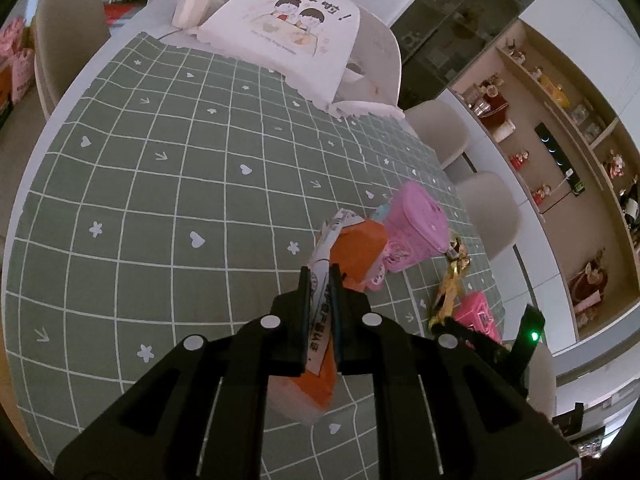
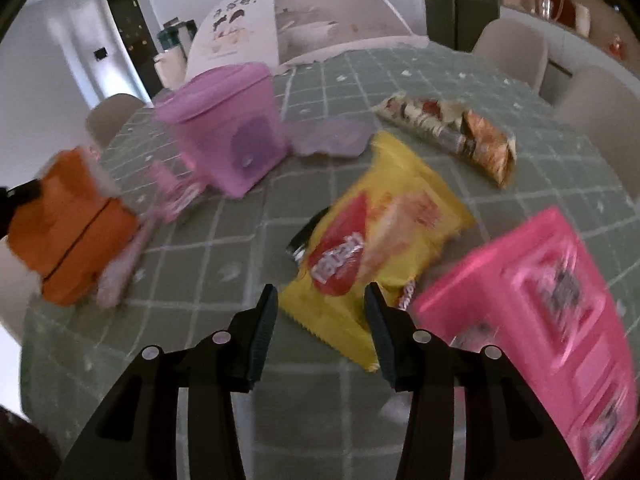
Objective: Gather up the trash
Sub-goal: 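Grasp the yellow Nabati wafer pack with the right tool while the left tool holds the orange bag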
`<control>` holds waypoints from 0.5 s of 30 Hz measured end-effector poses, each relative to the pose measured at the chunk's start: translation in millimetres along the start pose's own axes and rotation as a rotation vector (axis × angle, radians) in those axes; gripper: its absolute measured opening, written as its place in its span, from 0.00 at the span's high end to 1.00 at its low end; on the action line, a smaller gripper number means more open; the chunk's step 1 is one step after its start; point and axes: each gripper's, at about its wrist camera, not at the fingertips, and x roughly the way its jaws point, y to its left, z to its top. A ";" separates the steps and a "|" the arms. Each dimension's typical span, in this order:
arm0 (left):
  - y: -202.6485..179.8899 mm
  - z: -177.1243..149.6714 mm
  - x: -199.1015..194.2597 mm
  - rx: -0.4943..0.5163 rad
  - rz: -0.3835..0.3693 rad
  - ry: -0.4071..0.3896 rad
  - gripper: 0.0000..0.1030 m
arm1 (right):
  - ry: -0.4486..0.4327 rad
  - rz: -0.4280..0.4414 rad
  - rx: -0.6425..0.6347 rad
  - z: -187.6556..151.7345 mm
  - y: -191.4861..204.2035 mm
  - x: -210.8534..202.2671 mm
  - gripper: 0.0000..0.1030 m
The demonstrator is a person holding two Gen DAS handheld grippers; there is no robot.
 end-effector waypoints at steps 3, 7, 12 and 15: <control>-0.2 0.1 1.3 0.012 -0.008 0.008 0.92 | 0.024 0.066 0.032 -13.3 4.7 -8.0 0.58; -2.8 -0.1 5.0 0.026 -0.014 0.025 0.92 | 0.027 0.102 0.050 -26.5 7.6 -29.3 0.58; -11.4 -4.2 12.8 0.068 -0.007 0.052 0.92 | -0.072 0.007 0.215 -36.4 -18.9 -53.9 0.52; -17.0 -7.8 17.1 0.091 0.000 0.069 0.91 | -0.039 -0.012 0.279 -37.2 -27.3 -38.0 0.52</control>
